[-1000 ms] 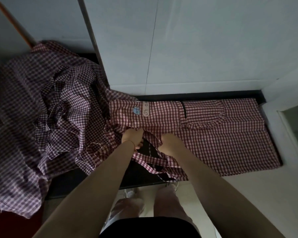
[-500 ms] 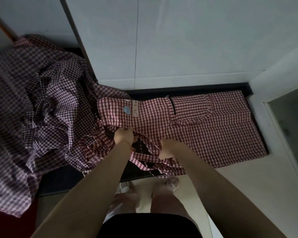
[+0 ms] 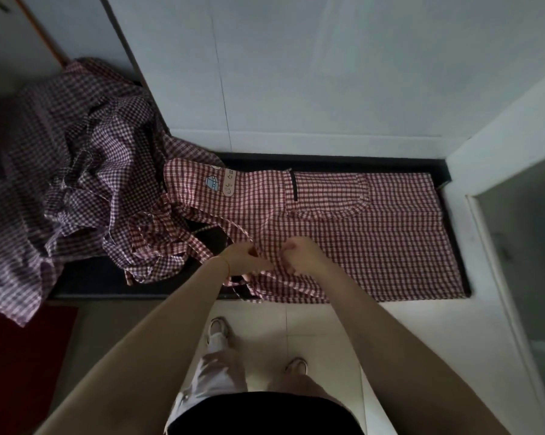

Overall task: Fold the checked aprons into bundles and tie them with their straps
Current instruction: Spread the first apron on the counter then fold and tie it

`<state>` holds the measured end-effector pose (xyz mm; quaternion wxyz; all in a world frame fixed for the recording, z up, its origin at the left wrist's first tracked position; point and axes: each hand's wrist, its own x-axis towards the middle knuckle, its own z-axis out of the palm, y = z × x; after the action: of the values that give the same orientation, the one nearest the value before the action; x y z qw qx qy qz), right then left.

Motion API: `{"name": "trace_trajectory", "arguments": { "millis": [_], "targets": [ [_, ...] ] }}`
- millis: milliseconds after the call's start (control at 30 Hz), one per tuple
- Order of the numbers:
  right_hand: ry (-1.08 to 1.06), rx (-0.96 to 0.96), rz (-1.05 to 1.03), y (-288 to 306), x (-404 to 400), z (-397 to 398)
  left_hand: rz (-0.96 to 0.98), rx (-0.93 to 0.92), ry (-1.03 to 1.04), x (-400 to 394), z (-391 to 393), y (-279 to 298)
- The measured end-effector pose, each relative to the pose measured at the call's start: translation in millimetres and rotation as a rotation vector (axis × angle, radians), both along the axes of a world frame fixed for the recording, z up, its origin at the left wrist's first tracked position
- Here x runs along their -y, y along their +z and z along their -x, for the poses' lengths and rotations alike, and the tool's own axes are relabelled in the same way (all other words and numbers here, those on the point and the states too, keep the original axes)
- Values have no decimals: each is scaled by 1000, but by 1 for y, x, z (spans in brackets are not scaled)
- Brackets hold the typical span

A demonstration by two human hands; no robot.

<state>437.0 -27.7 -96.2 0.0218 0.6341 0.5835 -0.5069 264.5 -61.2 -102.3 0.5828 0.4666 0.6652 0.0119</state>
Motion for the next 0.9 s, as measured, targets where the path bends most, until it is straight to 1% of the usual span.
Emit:
{"name": "trace_trajectory", "arguments": {
  "millis": [67, 133, 200, 300, 367, 400, 467, 533, 600, 633, 700, 800, 900],
  "targets": [
    [-59, -51, 65, -3, 12, -17, 58, -59, -55, 6, -6, 7],
    [-125, -80, 169, -2, 25, -32, 97, -83, -42, 15, -12, 12],
    [-187, -94, 313, 1, 37, -45, 69, -121, 30, 23, -16, 11],
    [-150, -119, 513, 3, 55, -58, 6, -147, 177, 32, -22, 9],
    [-217, -213, 608, 0, 67, -66, -31, -161, 250, 37, -25, 9],
    [-305, -295, 647, -3, 72, -69, -36, -161, 297, 40, -26, 8],
    [-546, -478, 695, -8, 82, -73, -37, -171, 350, 43, -24, 5],
    [-811, -669, 724, -14, 89, -73, -35, -208, 316, 46, -20, 3],
    [-998, -780, 725, -17, 99, -70, -48, -266, 237, 50, -18, 3],
    [-1045, -788, 705, -18, 102, -69, -71, -283, 220, 52, -19, 4],
    [-1092, -740, 647, -22, 112, -62, -78, -276, 213, 59, -18, 0],
    [-1101, -648, 578, -27, 122, -56, -59, -276, 203, 72, -22, -10],
    [-1109, -571, 541, -31, 123, -53, -82, -340, 186, 75, -25, -16]
  ]
}}
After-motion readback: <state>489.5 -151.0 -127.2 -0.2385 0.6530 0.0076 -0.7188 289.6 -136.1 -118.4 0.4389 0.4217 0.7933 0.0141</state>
